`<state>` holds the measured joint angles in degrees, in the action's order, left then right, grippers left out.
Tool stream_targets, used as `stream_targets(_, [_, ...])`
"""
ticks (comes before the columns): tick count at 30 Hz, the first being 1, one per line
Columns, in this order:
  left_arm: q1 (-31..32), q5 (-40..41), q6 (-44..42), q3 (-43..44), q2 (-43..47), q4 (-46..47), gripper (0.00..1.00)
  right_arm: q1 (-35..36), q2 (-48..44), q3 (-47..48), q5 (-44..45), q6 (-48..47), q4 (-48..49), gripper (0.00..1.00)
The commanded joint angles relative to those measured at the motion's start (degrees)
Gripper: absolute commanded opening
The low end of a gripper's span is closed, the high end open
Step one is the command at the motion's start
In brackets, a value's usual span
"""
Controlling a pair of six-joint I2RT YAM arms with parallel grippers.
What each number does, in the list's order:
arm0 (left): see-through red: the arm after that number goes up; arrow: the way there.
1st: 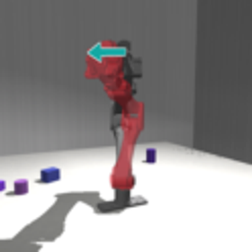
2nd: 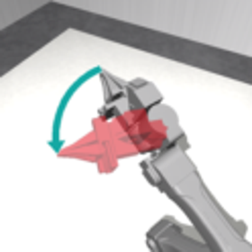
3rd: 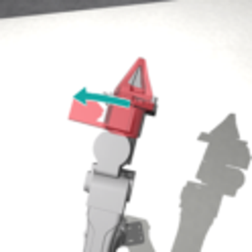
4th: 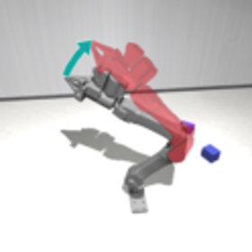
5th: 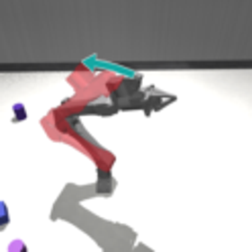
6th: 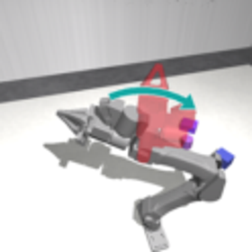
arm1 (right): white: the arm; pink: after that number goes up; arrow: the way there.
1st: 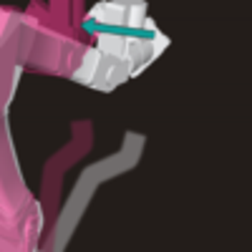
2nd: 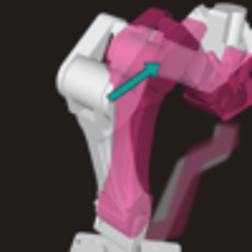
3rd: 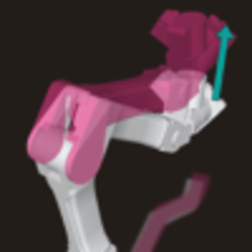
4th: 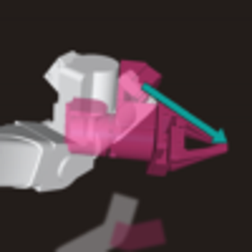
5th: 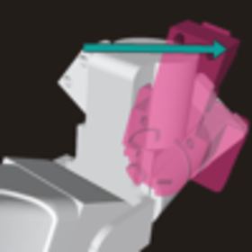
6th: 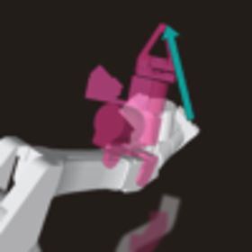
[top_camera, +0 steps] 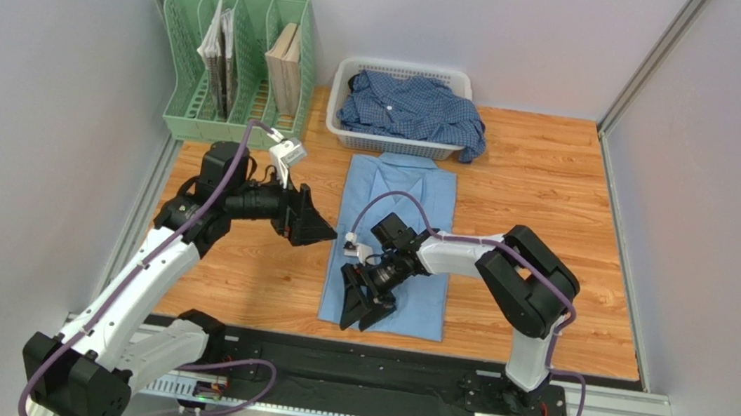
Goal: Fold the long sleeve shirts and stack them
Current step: Fold the shirt
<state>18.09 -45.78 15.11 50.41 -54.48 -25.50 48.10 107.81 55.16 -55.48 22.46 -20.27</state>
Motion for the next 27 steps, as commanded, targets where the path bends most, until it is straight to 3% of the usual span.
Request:
stream_targets(1, [-0.42,-0.80,-0.35,0.39,0.43,0.80,0.99,0.16,-6.87,3.03,0.21,-2.77,-3.09,0.80])
stream_targets(5, [-0.51,-3.00,-1.31,0.21,0.60,0.71,0.99,-0.46,-16.56,0.75,0.11,-12.59,-16.50,0.81])
stream_targets(10, [-0.33,-4.49,-4.56,-1.28,-0.36,0.80,0.99,-4.59,-18.78,-4.78,-0.06,-23.76,-25.86,0.83])
stream_targets(14, [-0.33,-4.32,-4.92,-1.20,-1.94,1.15,0.99,-5.03,-18.25,-6.99,3.44,-22.81,-21.76,0.85])
stream_targets(19, [-0.33,-4.15,-5.36,-0.14,-3.00,1.77,0.99,-8.45,-6.05,-5.68,4.86,-21.23,-20.95,0.85])
stream_targets(23, [-0.33,-4.06,-8.34,-0.14,-3.09,0.28,0.99,-9.42,-2.08,-3.83,3.63,-20.88,-20.95,0.86])
stream_targets(26, [0.28,-3.09,-14.57,-0.14,-1.34,-1.48,0.99,-9.34,-6.98,-3.30,0.13,-19.04,-19.99,0.87])
stream_targets(27, [1.33,-2.22,-22.33,0.21,-0.46,-2.88,0.99,-9.34,-8.83,-2.43,-2.67,-17.73,-19.89,0.87])
